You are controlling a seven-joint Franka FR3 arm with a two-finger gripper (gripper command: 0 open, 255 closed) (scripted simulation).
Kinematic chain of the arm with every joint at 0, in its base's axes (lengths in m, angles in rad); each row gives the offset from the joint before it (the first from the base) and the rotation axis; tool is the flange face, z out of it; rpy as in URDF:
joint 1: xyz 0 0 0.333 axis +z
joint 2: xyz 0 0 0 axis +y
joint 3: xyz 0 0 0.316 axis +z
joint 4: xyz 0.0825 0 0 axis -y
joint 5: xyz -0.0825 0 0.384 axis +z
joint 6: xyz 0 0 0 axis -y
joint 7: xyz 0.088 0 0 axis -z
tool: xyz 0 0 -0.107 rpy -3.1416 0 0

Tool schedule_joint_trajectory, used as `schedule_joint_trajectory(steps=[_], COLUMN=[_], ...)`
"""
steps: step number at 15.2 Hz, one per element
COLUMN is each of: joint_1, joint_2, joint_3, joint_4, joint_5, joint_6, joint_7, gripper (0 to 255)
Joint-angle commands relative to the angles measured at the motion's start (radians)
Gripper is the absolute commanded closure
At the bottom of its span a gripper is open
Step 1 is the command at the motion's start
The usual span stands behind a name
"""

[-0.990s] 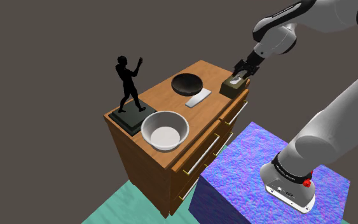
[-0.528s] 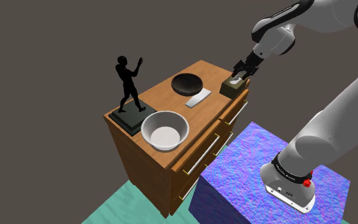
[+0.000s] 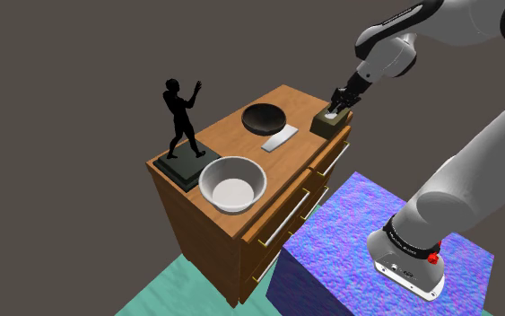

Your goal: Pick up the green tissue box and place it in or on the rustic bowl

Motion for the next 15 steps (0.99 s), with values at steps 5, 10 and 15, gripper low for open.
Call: schedule_joint_trajectory(steps=[5,10,15], joint_1=[-0.005,-0.013,-0.019], joint_2=[-0.026,-0.069,-0.105], joint_3=[0.003,0.01,0.019], joint_4=[0.014,0.042,0.076], joint_5=[-0.038,-0.087,-0.127], joint_6=[-0.028,-0.08,-0.134], joint_7=[0.039,0.092,0.138], gripper=[255,255,255])
